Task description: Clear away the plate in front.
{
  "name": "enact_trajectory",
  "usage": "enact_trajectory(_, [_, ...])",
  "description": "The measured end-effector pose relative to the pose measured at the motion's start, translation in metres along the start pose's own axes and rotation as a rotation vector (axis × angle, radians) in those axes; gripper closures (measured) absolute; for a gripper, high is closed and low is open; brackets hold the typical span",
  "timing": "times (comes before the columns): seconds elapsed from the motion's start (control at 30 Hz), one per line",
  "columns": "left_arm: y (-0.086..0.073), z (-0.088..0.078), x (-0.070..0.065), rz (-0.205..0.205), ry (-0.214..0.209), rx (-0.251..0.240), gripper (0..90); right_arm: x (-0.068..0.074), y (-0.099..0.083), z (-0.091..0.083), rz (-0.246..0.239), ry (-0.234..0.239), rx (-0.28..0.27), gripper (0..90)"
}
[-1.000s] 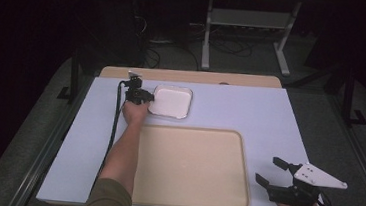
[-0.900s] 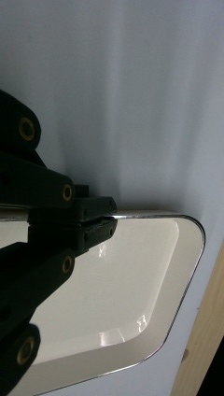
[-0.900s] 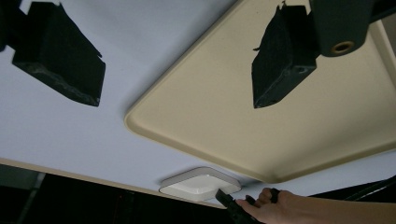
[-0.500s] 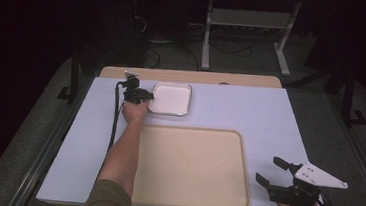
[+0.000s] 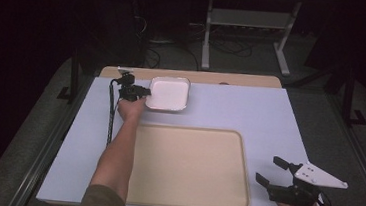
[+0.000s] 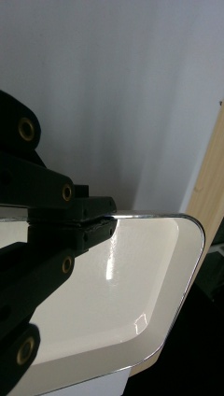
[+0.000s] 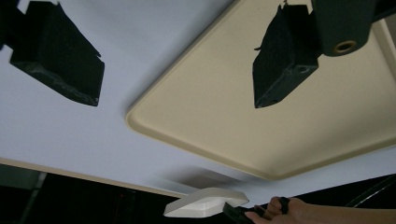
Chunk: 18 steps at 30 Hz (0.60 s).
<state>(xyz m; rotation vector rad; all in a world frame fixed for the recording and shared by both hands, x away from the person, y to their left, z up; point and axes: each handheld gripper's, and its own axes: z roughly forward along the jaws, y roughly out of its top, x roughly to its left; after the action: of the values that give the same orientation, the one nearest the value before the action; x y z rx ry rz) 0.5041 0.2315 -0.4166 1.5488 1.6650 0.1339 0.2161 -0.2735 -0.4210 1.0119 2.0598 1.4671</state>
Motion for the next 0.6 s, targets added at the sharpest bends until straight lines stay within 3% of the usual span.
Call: enact_trajectory(0.6, [-0.003, -0.025, -0.02, 0.033, -0.051, -0.024, 88.7, -0.001, -0.001, -0.003, 0.013, -0.009, -0.012, 15.1])
